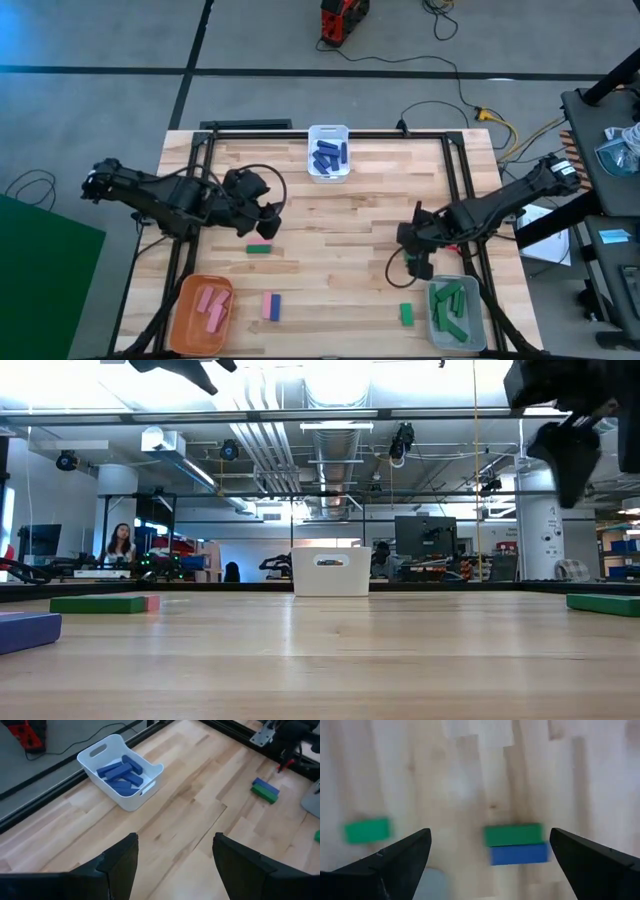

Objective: Sort blocks
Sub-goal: Put the green block into the gray bin

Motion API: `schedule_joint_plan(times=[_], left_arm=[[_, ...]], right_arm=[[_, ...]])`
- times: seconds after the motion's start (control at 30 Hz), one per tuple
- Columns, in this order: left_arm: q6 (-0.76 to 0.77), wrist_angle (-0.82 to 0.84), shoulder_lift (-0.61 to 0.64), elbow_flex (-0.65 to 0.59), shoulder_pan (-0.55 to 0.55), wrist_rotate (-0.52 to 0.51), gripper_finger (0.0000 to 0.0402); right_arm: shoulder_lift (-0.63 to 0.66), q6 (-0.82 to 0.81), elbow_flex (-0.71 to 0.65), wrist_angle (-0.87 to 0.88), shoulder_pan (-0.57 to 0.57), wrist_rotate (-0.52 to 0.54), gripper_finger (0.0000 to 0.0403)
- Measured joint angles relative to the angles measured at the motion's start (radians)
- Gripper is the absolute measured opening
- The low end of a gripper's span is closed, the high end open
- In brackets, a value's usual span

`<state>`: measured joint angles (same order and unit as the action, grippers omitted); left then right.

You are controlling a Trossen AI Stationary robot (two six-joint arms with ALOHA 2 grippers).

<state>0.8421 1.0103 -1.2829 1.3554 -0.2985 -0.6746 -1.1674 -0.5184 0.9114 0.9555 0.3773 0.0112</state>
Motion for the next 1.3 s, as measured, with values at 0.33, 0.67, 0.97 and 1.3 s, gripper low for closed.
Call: schedule_joint_plan(times=[0.33, 0.67, 0.97, 1.3], left_arm=[[-0.013, -0.029, -0.003, 0.005, -0.002, 0.002, 0.0231], [-0.024, -0.030, -0.004, 0.005, -0.002, 0.001, 0.0231], [-0.037, -0.030, -0.004, 0.005, -0.002, 0.001, 0.0231], [-0.037, -0.030, -0.004, 0.005, -0.001, 0.001, 0.0231]], right_arm=[[-0.051, 0.229, -0.094, -0.092, 0.002, 0.068, 0.0400], [-0.107, 0.290, -0.116, -0.117, 0.002, 0.066, 0.0400], [-0.105, 0.297, -0.143, -0.138, 0.002, 0.066, 0.0400], [-0.105, 0.162, -0.222, -0.152, 0.002, 0.079, 0.0400]])
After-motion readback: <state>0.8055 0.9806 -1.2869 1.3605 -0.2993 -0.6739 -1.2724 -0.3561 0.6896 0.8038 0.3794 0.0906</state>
